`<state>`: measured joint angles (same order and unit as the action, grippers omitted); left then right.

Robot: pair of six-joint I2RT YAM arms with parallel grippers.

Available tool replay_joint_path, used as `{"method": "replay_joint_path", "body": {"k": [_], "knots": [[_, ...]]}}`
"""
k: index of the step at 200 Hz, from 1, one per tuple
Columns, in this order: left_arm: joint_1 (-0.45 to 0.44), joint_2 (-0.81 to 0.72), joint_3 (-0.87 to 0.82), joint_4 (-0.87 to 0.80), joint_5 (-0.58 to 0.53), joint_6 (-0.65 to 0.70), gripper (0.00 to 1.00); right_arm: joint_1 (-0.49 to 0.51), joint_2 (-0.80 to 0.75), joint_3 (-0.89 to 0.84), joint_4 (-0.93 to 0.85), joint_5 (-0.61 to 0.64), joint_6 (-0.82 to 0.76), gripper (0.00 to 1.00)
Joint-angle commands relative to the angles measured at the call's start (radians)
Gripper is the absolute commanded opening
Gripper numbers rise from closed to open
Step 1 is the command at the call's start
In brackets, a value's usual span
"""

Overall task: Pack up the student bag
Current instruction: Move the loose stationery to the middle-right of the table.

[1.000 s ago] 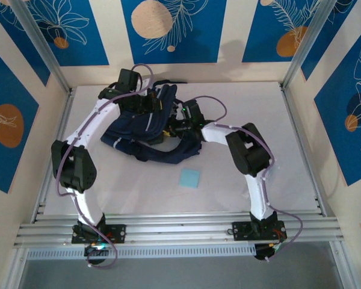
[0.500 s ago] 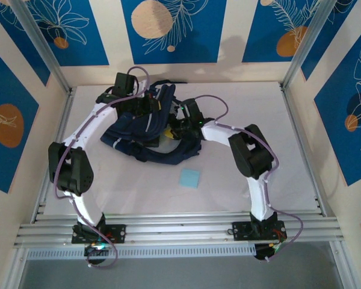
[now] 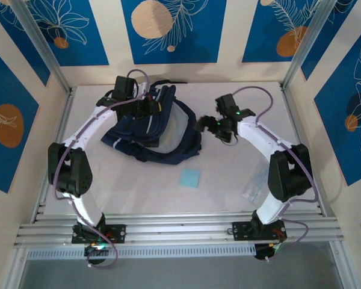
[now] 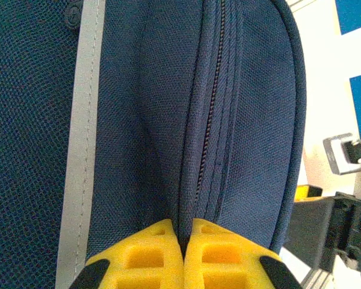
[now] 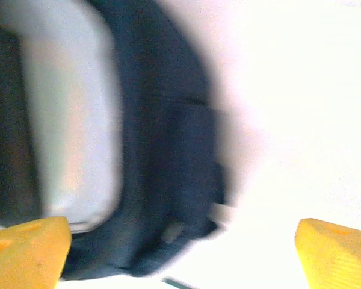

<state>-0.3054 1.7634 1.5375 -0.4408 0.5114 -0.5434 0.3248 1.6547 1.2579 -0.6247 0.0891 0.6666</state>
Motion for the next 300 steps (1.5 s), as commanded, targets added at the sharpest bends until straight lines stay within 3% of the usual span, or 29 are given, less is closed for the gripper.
{"method": "replay_joint_path", "body": {"k": [1, 35, 71, 112, 139, 210, 243, 276, 300], "knots": [[0.014, -0.056, -0.016, 0.085, 0.023, 0.024, 0.00, -0.084, -0.061, -0.102, -0.217, 0.150, -0.055, 1.00], [0.014, -0.060, -0.038, 0.085, 0.024, 0.037, 0.00, -0.238, -0.123, -0.257, -0.240, 0.222, 0.021, 0.99], [0.012, -0.045, -0.045, 0.101, 0.048, 0.024, 0.00, -0.410, -0.197, -0.437, -0.117, 0.153, 0.072, 1.00], [0.012, -0.034, -0.043, 0.114, 0.063, 0.011, 0.00, -0.512, -0.223, -0.490, -0.098, 0.135, 0.063, 1.00], [0.012, -0.033, -0.044, 0.115, 0.071, 0.008, 0.00, -0.509, -0.230, -0.457, -0.164, 0.236, 0.071, 0.99], [0.012, -0.036, -0.053, 0.137, 0.087, -0.013, 0.00, -0.502, -0.166, -0.505, -0.055, 0.120, 0.105, 1.00], [0.012, -0.039, -0.060, 0.151, 0.089, -0.024, 0.00, -0.437, -0.144, -0.551, 0.059, 0.005, 0.156, 0.92], [0.012, -0.032, -0.059, 0.162, 0.101, -0.039, 0.00, -0.326, -0.187, -0.472, 0.046, 0.040, 0.196, 0.84], [0.011, -0.035, -0.062, 0.162, 0.102, -0.040, 0.00, -0.295, -0.179, -0.404, 0.026, 0.041, 0.193, 0.72]]}}
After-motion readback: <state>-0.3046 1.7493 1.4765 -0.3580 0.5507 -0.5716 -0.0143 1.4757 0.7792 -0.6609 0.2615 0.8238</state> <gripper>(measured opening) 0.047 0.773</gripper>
